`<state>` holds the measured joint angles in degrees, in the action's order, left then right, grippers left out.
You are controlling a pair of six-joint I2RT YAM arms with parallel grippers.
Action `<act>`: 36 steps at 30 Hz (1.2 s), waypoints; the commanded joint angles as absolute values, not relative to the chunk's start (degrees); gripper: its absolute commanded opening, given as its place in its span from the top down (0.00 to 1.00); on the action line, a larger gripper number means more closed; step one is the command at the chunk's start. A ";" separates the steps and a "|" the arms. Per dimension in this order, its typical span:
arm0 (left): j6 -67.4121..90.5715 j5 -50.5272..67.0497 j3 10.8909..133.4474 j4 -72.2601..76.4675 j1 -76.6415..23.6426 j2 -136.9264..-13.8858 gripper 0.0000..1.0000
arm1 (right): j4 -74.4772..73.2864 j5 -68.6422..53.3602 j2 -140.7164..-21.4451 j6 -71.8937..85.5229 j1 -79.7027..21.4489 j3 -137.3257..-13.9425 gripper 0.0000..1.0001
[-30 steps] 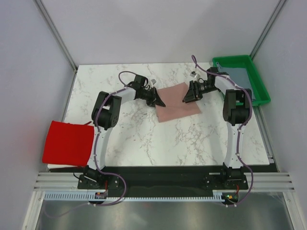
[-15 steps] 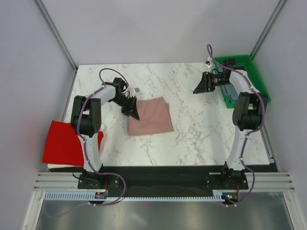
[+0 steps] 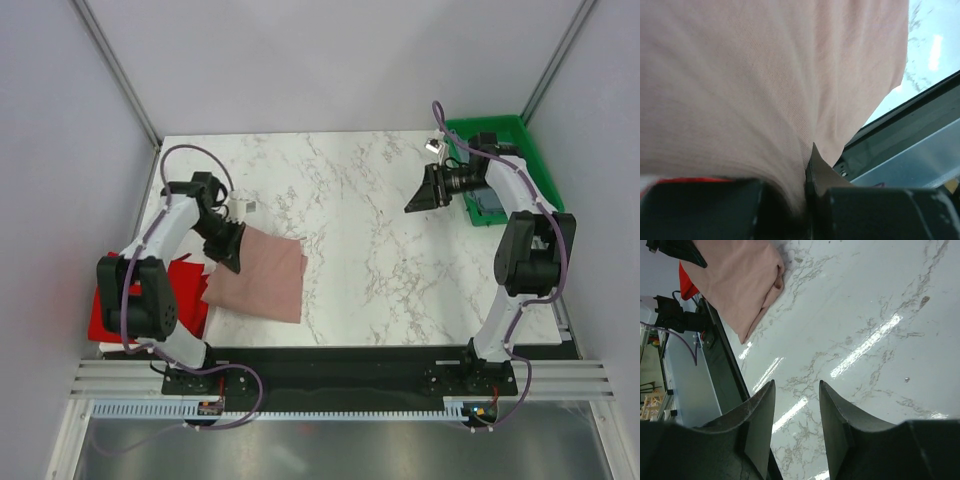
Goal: Fold and stack the t-shirts
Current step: Neatly place the folded tshirt to the corner
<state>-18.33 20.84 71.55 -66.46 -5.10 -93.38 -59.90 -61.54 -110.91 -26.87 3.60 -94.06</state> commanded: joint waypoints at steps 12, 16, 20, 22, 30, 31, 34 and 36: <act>-26.19 7.12 67.49 -83.40 -0.09 -64.70 0.98 | -76.37 -66.97 -98.71 -47.89 4.57 -84.47 0.43; -27.24 4.23 70.66 -86.83 -0.09 -61.70 0.98 | -77.78 -66.45 -95.46 -50.18 5.01 -82.88 0.42; -28.39 0.62 74.17 -88.33 -0.09 -59.51 0.98 | -79.10 -66.45 -93.69 -51.58 5.54 -81.56 0.41; -30.40 -3.15 75.15 -88.42 -0.09 -57.84 0.98 | -80.77 -66.27 -93.17 -52.82 5.62 -81.04 0.41; -40.33 -9.41 74.80 -88.42 3.25 -53.62 0.98 | -83.58 -65.74 -94.65 -55.46 5.80 -83.32 0.41; -40.43 -9.23 74.79 -88.42 3.86 -53.35 0.98 | -83.58 -65.66 -94.92 -55.37 5.89 -84.02 0.40; -40.60 -8.79 74.97 -88.51 4.66 -52.56 0.98 | -83.58 -65.92 -95.97 -55.20 5.89 -85.34 0.40; -42.18 -9.49 74.97 -88.51 5.44 -52.30 0.98 | -83.58 -66.01 -96.94 -55.02 5.89 -85.87 0.40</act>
<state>-37.26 -7.16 72.77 -77.91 4.27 -53.63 -77.41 -63.57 -95.96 -52.18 5.50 -83.29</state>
